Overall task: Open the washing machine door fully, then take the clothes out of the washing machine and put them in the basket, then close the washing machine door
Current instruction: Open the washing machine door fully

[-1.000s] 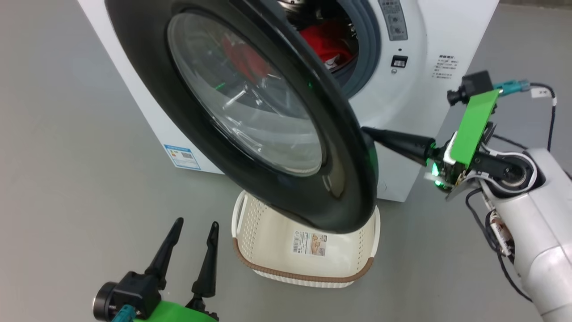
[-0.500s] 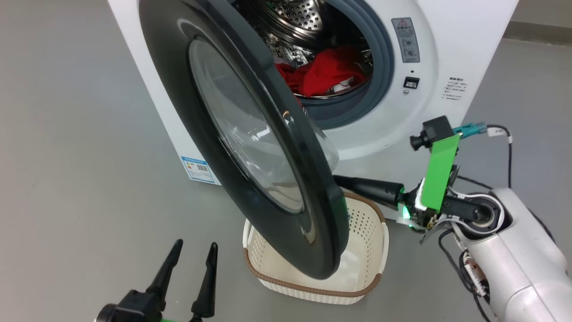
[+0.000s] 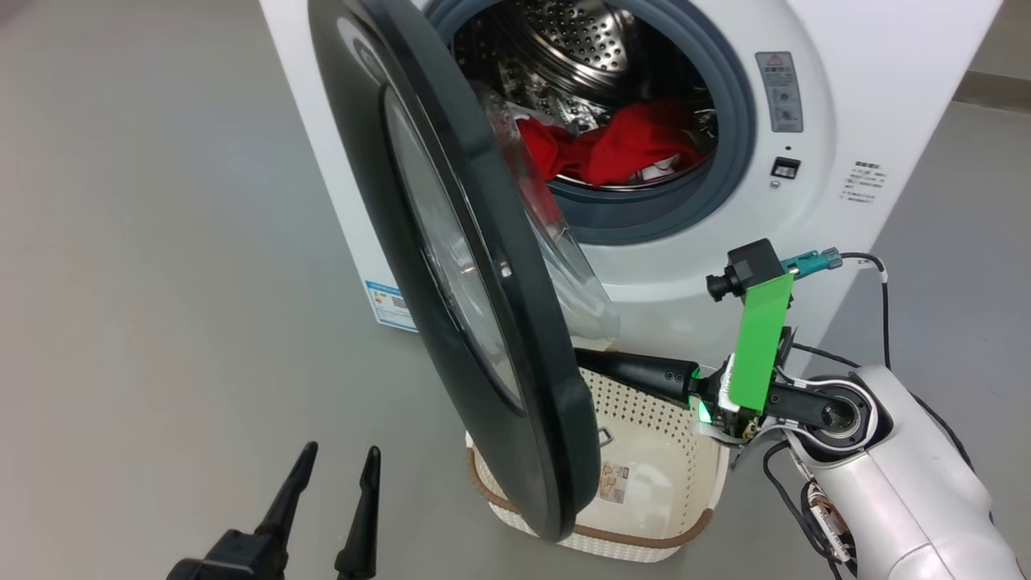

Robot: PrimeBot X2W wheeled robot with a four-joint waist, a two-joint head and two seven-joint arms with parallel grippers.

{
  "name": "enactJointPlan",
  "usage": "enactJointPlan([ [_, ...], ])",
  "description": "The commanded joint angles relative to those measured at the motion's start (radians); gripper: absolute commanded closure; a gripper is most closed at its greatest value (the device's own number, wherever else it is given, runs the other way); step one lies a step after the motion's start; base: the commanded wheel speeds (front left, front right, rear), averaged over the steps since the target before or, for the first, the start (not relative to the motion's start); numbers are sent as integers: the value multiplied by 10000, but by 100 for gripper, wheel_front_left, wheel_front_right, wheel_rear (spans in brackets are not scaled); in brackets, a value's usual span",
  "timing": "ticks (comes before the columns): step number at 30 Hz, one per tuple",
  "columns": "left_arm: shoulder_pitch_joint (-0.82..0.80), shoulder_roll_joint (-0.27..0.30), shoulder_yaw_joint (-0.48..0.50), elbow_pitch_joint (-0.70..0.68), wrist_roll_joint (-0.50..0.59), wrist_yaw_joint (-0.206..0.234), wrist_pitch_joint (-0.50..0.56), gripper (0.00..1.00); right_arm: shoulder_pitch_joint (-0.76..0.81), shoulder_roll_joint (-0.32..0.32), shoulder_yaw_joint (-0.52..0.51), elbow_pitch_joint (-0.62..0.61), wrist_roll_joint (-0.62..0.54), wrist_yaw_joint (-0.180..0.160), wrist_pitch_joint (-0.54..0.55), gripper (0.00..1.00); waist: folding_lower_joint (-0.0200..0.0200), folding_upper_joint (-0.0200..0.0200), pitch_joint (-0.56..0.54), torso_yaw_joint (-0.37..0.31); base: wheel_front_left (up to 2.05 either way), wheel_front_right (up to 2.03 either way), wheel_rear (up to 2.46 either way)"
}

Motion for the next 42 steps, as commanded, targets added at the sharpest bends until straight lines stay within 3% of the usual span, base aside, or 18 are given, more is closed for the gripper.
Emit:
enactJointPlan([
  [1,-105,141,388,-189,70,110,-94,0,83,288,119,-379,-80,17,101,100,0,0,-2,159,0,0,0],
  [18,-175,141,615,-80,79,142,-94,0,308,711,282,-508,-363,17,202,100,0,0,-79,1282,0,0,0],
  [42,-180,141,929,-431,-85,418,-94,0,-341,1332,841,-292,-436,17,374,100,0,0,225,1482,0,0,0],
])
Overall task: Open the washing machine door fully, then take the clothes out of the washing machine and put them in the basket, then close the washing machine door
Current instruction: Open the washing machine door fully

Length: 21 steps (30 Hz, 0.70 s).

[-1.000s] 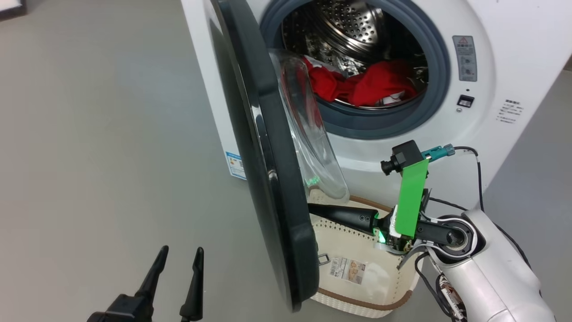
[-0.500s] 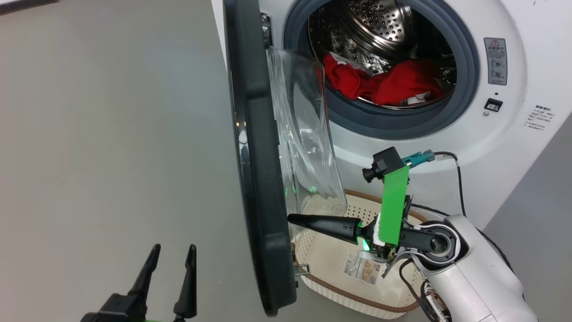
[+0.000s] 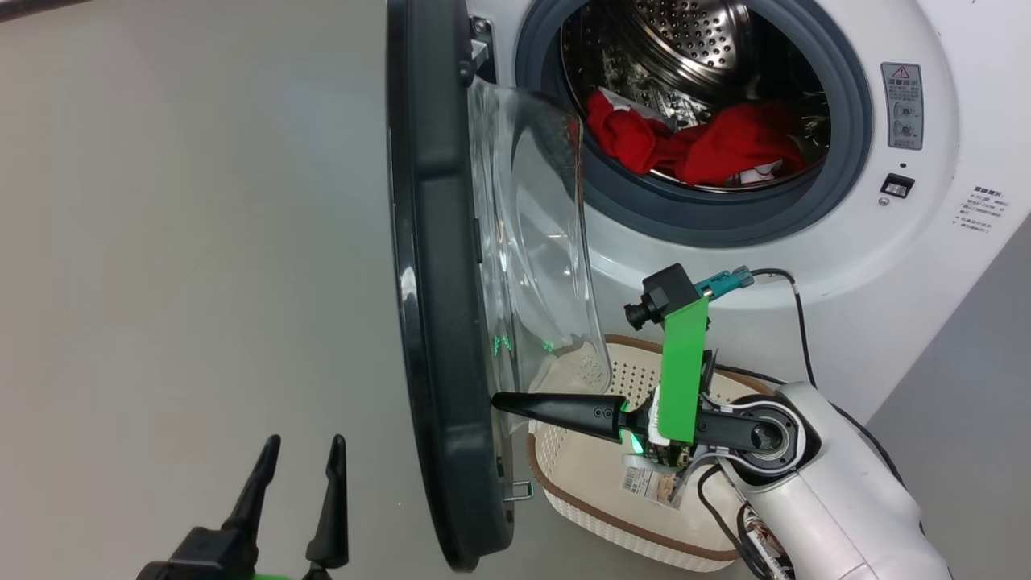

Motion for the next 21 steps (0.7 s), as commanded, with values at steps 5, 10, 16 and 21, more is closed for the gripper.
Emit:
enactJointPlan([
  [5,-175,139,337,-239,-44,59,-94,0,-390,354,230,-239,-155,17,-4,100,0,-1,-31,-9,0,0,0],
  [10,-167,139,345,-220,-29,39,-94,0,-417,420,335,-210,-86,17,-93,100,0,-1,-58,-11,0,0,0],
  [16,-170,139,342,-190,-8,8,-94,0,-374,460,420,-209,-64,17,-222,100,0,-1,-69,-23,0,0,0],
  [21,-154,139,354,-122,19,-32,-94,0,-170,336,341,-180,-234,17,-432,55,0,-1,-155,-65,0,0,0],
])
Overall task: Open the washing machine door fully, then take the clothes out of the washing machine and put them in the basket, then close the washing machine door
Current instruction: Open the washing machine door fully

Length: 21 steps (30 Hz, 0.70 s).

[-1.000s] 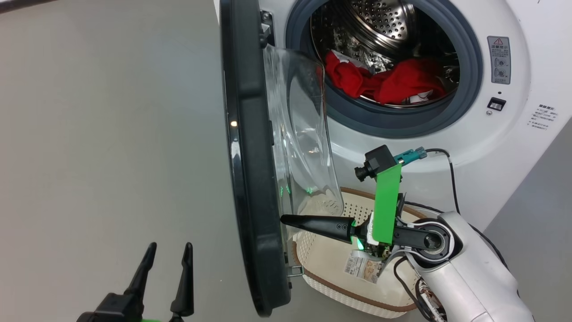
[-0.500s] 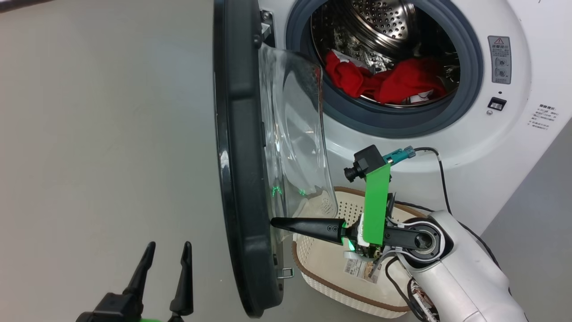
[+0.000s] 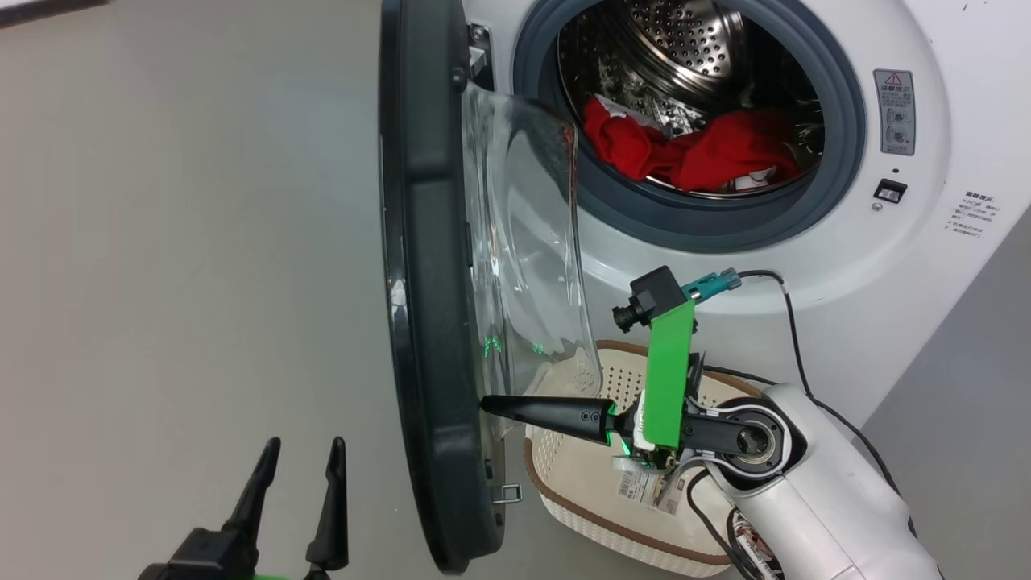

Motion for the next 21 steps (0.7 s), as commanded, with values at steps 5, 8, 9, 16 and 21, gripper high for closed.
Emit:
enactJointPlan([
  [5,-148,139,347,-96,87,-69,-94,0,211,-3,-43,-274,-367,17,-494,0,0,-1,-150,-70,0,0,0],
  [8,-122,139,362,-14,123,-111,-94,0,475,-219,-34,-270,-553,17,-803,0,0,-1,-253,-123,0,0,0],
  [9,-109,139,370,18,135,-129,-94,0,566,-286,-28,-295,-599,17,-906,0,0,-1,-281,-139,0,0,0],
  [16,27,139,591,8,72,-175,-94,0,1076,-776,111,-109,-951,17,-1699,0,0,-1,-310,-447,0,0,0],
  [21,43,139,681,3,100,-173,-94,0,1453,-1248,265,30,-1233,17,-2364,0,0,-1,-284,-591,0,0,0],
])
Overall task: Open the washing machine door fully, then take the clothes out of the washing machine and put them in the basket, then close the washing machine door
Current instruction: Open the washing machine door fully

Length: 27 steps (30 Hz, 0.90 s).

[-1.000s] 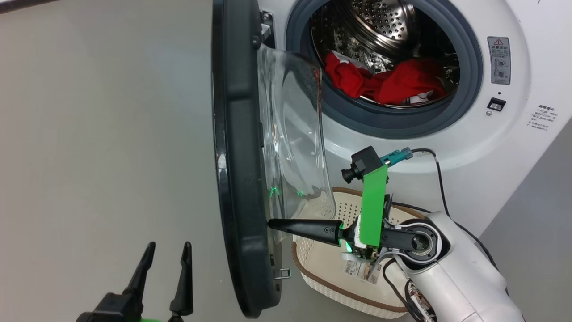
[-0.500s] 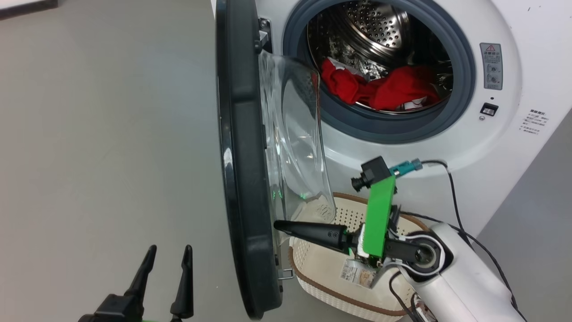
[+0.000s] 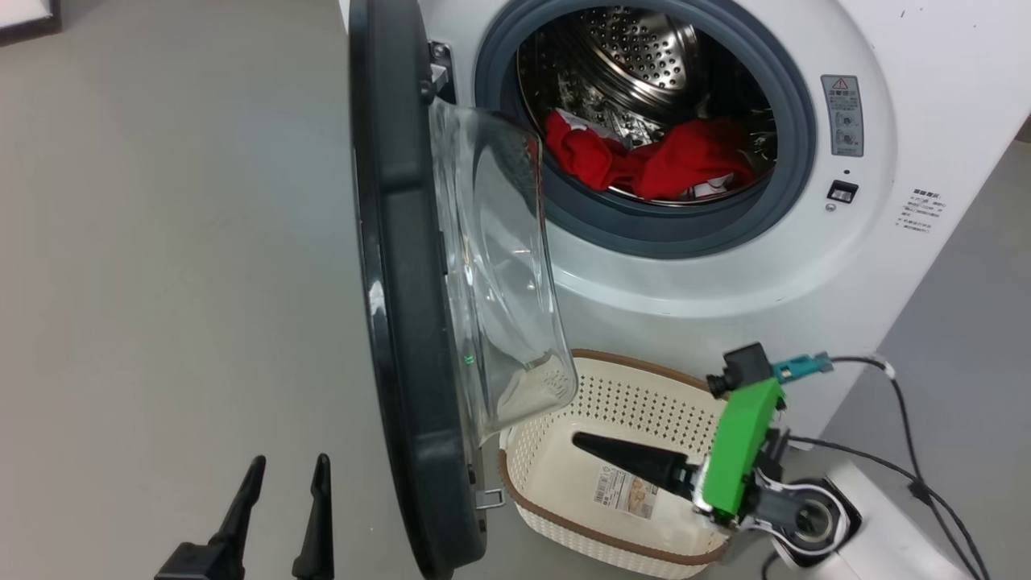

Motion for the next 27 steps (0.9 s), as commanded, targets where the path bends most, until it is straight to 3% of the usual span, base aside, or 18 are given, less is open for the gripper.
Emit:
enactJointPlan([
  [1,-189,135,359,-219,32,-72,-94,0,88,-112,196,-201,-188,17,-241,0,0,0,16,-58,0,0,0],
  [6,-164,135,464,-204,47,-70,-94,0,462,-779,531,87,-831,17,-1388,0,0,0,9,-191,0,0,0],
  [13,-85,135,573,-200,55,-64,-94,0,701,-1353,1060,439,-1789,17,-3874,0,0,0,-36,-290,0,0,0],
  [23,-6,135,692,-217,69,-43,-94,0,445,-1719,2679,970,-3995,17,-8299,0,0,0,-134,-283,0,0,0],
  [27,26,135,736,-230,81,-34,-94,0,290,-1722,2858,1198,-4992,17,-8880,0,0,0,-158,-292,0,0,0],
])
